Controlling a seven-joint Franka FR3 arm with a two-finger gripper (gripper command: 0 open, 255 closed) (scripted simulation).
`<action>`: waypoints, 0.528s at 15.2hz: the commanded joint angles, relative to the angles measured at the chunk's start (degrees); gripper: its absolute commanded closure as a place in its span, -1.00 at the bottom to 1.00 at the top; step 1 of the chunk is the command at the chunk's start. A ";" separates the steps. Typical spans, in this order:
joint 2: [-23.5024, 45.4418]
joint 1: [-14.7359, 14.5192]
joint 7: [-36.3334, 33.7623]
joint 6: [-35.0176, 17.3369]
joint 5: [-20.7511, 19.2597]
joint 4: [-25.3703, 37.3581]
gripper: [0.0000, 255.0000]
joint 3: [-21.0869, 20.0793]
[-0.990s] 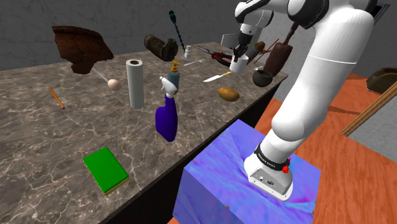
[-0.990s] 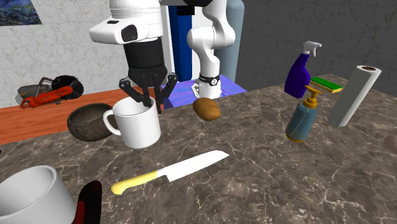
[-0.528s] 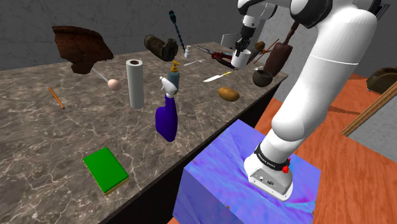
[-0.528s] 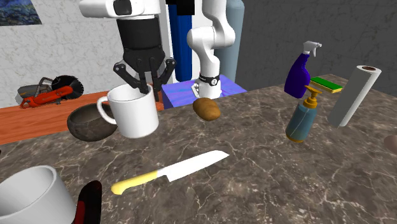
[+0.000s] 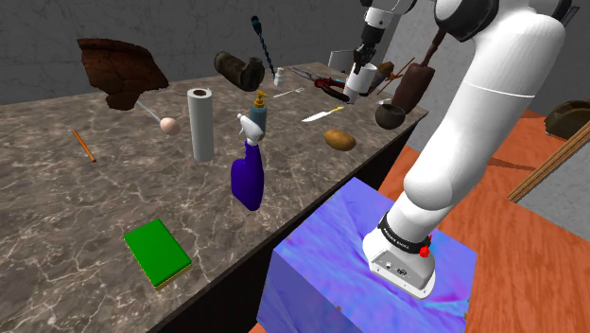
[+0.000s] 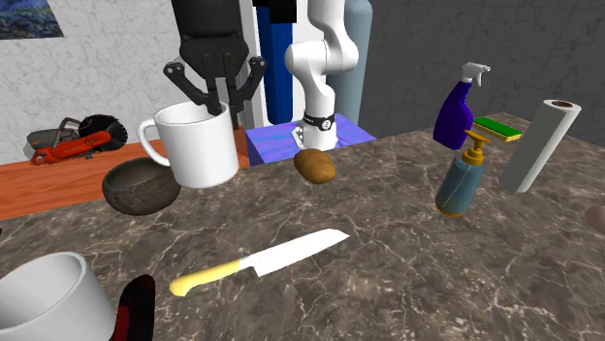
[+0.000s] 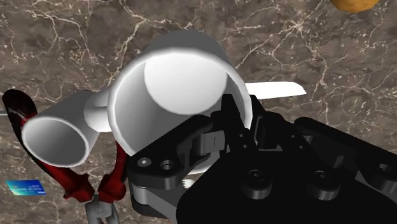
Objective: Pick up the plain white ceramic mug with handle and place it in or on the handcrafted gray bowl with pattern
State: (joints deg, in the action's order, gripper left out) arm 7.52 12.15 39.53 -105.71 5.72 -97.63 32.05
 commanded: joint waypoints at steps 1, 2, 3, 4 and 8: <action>0.11 0.12 0.04 1.60 0.03 1.68 1.00 0.07; 0.09 0.13 0.02 1.96 0.01 2.03 1.00 0.08; -0.10 0.84 1.23 2.27 0.00 2.11 1.00 0.61; -0.24 1.55 2.46 2.59 0.01 2.25 1.00 1.15; -0.14 4.61 7.62 4.11 0.42 3.53 1.00 3.32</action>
State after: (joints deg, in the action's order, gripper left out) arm 6.90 15.69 45.34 -102.14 5.76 -94.96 34.70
